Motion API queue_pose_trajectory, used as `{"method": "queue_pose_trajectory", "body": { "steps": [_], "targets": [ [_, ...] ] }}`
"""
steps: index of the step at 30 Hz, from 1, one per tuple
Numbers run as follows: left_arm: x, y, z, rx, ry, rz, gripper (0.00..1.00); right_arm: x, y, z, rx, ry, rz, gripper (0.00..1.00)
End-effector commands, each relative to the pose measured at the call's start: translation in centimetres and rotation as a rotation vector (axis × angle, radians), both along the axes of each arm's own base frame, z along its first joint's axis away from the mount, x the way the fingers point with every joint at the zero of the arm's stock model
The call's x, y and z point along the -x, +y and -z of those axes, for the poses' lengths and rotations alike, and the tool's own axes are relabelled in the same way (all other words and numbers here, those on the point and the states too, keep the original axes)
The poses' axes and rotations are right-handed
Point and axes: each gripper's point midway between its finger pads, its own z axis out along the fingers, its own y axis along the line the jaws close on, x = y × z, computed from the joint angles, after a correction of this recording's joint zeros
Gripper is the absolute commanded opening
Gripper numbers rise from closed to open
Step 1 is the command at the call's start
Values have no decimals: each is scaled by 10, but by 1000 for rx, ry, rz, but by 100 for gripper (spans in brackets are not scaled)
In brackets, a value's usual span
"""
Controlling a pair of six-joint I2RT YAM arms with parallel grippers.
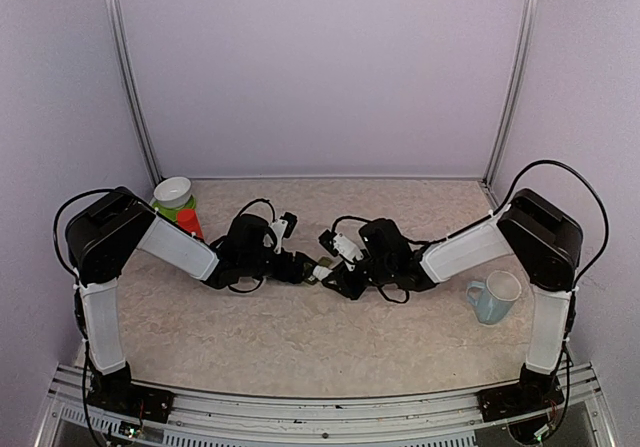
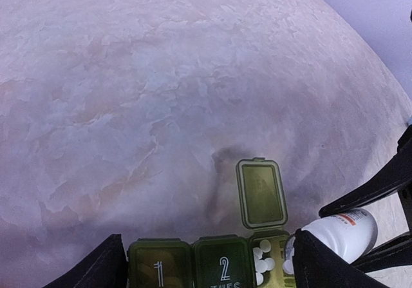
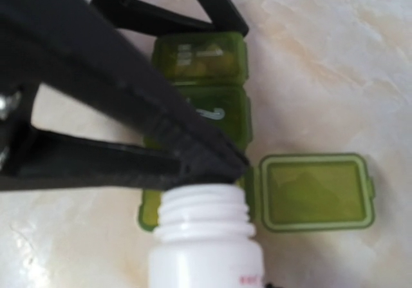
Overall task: Sort the pills into containers
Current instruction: Pour the pill into the compartment of the pill container, then pick up the lid of the pill bottle from the center of the board.
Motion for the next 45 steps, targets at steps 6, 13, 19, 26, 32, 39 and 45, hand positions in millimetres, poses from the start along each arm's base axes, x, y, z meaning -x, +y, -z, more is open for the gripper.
{"method": "queue_pose_trajectory", "body": {
  "steps": [6, 13, 19, 26, 32, 39, 45],
  "targets": [
    [0, 2, -6, 34, -7, -1, 87, -2, 8, -28, -98, -134, -11, 9],
    [0, 4, -7, 44, -7, -10, 88, -1, 10, -25, -111, -159, -16, 9],
    [-1, 9, -12, 60, -13, -23, 91, 0, 9, -27, -129, -192, -9, 9],
    [-1, 14, -17, 85, -20, -36, 92, 4, 5, -26, -144, -210, -7, 9],
    [-1, 16, -21, 96, -30, -44, 93, 5, 3, -22, -139, -208, -3, 9],
    [-1, 18, -24, 108, -29, -48, 93, 9, 0, -33, -174, -240, -8, 9],
    [-1, 24, -50, 168, -50, -58, 99, 17, -3, -45, -222, -285, -35, 8]
  ]
}}
